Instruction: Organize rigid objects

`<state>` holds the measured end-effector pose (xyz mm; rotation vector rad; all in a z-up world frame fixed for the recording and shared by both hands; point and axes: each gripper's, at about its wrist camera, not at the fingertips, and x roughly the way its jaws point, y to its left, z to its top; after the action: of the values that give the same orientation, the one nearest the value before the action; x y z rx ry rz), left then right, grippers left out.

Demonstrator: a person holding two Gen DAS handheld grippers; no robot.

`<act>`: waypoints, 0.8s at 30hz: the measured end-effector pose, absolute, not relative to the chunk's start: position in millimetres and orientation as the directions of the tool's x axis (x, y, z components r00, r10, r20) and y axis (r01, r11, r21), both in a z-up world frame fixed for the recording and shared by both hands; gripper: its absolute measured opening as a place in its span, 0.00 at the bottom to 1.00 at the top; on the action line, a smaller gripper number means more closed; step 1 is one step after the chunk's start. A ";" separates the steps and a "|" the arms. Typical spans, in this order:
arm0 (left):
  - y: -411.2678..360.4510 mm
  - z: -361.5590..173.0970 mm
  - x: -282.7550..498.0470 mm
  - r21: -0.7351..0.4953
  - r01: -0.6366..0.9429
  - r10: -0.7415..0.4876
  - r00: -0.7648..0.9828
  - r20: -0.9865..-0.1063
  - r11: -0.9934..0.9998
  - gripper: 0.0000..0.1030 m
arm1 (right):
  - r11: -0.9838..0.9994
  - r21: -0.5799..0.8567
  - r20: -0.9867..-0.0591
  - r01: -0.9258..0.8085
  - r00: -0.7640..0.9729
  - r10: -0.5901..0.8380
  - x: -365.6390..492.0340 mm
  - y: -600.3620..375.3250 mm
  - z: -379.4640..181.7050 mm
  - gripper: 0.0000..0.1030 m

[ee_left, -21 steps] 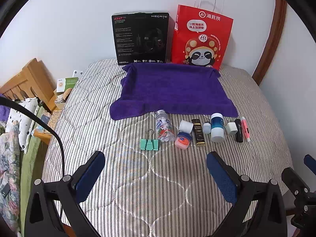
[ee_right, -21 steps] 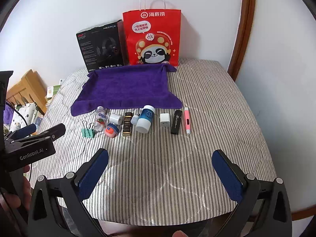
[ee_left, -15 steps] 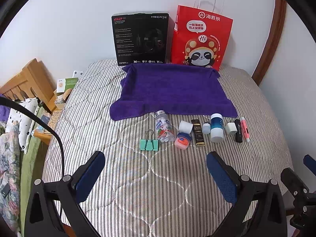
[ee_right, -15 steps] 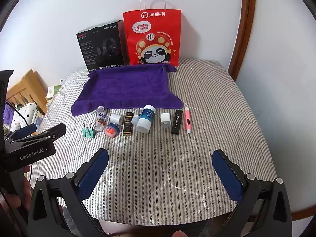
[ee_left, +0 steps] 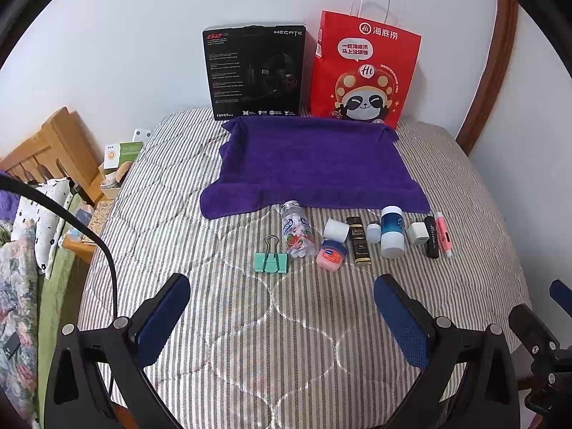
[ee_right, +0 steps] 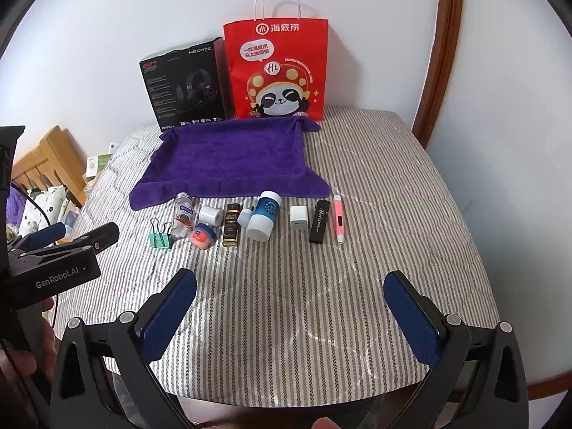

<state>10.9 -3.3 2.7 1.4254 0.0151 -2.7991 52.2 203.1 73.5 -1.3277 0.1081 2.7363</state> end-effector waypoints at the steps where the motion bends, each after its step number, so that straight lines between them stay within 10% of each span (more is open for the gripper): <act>1: -3.3 2.8 11.0 -0.007 0.004 0.003 -0.588 -0.809 -1.000 1.00 | -0.993 0.021 -0.786 -0.120 -0.616 0.057 52.7 203.6 73.7 1.00; 24: -7.0 8.2 9.0 0.009 0.010 -0.013 -0.600 -0.800 -1.000 1.00 | -0.992 0.028 -0.786 -0.122 -0.616 0.053 53.6 208.2 72.3 1.00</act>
<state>9.0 -7.0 8.2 1.3992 -0.0058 -2.7982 53.6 208.2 72.3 -1.3264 0.1204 2.7371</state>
